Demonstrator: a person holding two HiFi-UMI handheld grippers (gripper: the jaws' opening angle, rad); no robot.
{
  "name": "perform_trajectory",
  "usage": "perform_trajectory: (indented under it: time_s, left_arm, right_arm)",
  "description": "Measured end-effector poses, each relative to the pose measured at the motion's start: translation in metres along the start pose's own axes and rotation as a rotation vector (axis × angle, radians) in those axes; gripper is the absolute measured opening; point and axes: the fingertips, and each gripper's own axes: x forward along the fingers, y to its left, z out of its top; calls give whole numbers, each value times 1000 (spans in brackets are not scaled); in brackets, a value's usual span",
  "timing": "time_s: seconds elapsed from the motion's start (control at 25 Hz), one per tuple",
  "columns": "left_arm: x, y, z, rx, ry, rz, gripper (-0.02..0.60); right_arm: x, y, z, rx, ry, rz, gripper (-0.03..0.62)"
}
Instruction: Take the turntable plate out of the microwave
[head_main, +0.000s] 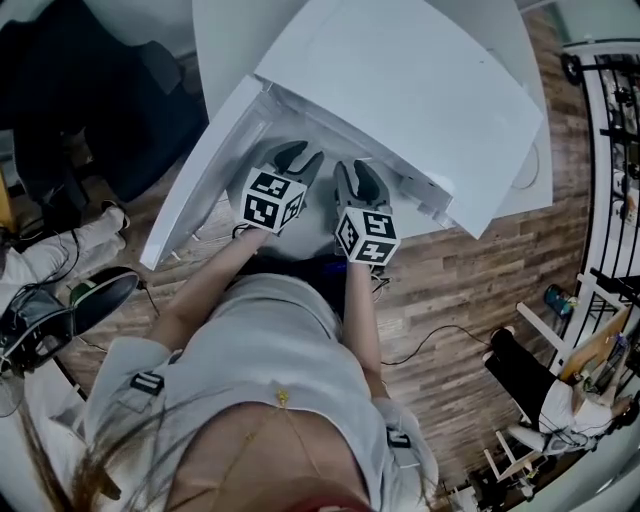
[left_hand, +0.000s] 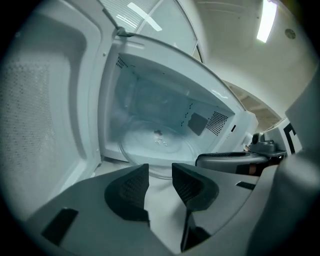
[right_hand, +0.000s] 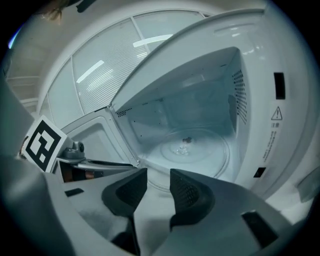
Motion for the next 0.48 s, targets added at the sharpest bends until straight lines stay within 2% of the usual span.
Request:
perform_trajectory:
  time_s: [0.08,0.28,0.36,0.48]
  left_arm:
    - [1,7,-1,-41,4,15,148]
    - [10,22,2,-179,-2,21,194]
    - [15,26,-2,-246,5,15,226]
    - [23,29,-7,-289,10,12,241]
  right_arm:
    - [1,-6,-2,78,-5,-15,155]
    - [2,-30,-13,408,-44,-76,199]
    - [4,-38,-21,472,-35,-94,228]
    - [10,-45,-28,509,-28,-92,241]
